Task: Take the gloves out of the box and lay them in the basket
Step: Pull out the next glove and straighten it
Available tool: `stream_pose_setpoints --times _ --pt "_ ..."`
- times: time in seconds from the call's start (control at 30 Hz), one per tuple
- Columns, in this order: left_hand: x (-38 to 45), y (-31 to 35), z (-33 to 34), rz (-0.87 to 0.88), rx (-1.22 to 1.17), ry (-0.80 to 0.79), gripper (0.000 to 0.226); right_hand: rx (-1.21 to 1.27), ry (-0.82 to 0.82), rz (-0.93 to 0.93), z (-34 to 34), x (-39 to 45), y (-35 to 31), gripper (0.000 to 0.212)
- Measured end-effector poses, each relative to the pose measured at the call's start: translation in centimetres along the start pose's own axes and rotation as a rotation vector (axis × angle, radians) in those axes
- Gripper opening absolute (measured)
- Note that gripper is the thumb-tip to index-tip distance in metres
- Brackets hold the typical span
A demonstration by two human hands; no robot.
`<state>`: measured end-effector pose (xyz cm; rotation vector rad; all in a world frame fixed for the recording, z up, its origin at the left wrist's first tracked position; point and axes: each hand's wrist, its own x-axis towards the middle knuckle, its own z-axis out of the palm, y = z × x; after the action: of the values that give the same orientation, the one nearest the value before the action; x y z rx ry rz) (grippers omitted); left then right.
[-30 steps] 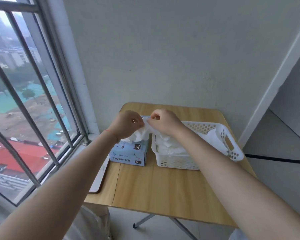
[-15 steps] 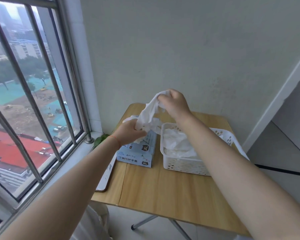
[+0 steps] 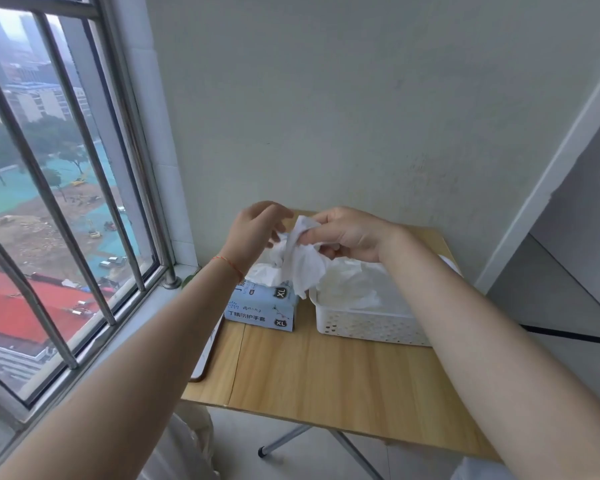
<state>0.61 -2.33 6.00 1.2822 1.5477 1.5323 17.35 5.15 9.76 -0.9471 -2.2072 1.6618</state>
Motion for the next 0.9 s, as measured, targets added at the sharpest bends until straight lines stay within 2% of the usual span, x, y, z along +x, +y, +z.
stream_pose_setpoints --times 0.07,0.13,0.27,0.37,0.43,0.57,0.63,0.77,0.9 --pt "0.1 -0.1 0.2 -0.012 -0.031 -0.231 0.037 -0.049 -0.087 0.012 -0.1 -0.4 0.0 0.012" --pt "-0.1 -0.3 0.5 -0.07 -0.082 -0.403 0.044 -0.075 -0.082 0.009 -0.2 -0.9 0.1 0.019" --pt "-0.7 -0.5 0.3 -0.108 0.012 -0.359 0.045 -0.052 0.102 0.032 -0.8 -1.5 0.6 0.029" --pt "-0.9 -0.5 -0.1 -0.112 0.042 -0.325 0.023 -0.018 0.191 0.057 -1.6 -1.8 1.0 0.024" --pt "-1.0 -0.5 0.1 -0.109 0.041 -0.24 0.009 -0.057 0.225 0.101 -1.9 -1.9 1.1 0.021" --pt "-1.0 -0.7 -0.1 -0.126 -0.039 -0.071 0.007 -0.071 0.287 0.129 -2.0 -2.2 1.1 0.023" --pt "-1.0 -0.9 -0.6 -0.144 0.021 -0.097 0.017 -0.003 0.335 0.07 -1.8 -2.2 1.1 0.018" --pt "-1.7 -1.1 -1.1 -0.201 0.084 -0.309 0.043 0.069 0.428 -0.077 -1.1 -1.6 1.1 0.008" --pt "-2.3 -0.4 -1.5 -0.164 0.179 -0.45 0.051 0.012 0.426 -0.117 0.1 -1.7 0.3 0.008"
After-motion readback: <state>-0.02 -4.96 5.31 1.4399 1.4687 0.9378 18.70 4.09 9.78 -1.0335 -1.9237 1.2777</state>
